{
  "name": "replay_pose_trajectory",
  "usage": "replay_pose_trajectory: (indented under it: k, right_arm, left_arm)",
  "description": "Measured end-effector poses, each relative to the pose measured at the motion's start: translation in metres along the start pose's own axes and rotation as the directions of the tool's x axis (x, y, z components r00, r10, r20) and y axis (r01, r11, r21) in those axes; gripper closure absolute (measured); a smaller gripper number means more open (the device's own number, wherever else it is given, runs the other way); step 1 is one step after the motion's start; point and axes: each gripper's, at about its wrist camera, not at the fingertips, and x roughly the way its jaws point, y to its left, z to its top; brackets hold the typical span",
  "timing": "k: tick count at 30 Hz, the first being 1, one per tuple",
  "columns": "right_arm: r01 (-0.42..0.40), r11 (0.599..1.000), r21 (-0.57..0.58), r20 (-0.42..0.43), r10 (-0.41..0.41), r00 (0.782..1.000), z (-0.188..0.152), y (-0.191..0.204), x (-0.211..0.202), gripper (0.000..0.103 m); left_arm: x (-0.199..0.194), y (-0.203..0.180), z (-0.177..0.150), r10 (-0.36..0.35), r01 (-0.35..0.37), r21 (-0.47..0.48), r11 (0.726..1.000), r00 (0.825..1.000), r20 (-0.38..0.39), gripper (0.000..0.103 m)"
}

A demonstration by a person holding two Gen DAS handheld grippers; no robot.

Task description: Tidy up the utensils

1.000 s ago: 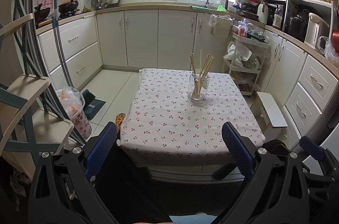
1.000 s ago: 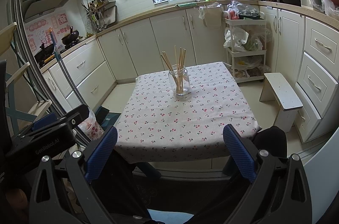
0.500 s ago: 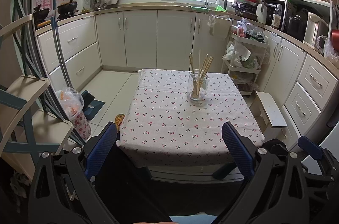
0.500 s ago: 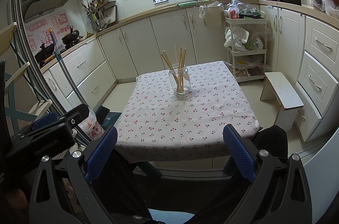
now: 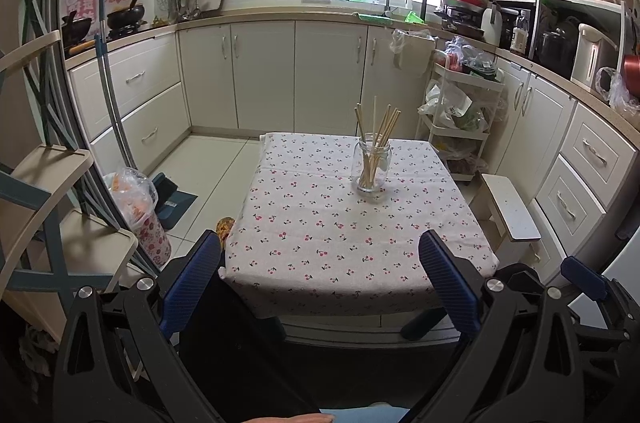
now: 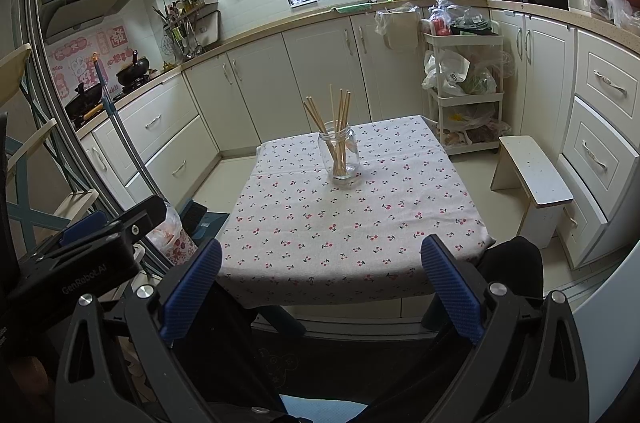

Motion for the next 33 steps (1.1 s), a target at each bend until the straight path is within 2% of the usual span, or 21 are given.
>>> replay_pose_trajectory:
  k: [33]
  right_arm:
    - [-0.001, 1.0, 0.001, -0.003, 0.001, 1.0, -0.0006, 0.0019, -0.0018, 0.007]
  left_arm:
    - [0.0046, 0.0004, -0.0008, -0.011, 0.011, 0.002, 1.0, 1.0, -0.008, 0.008]
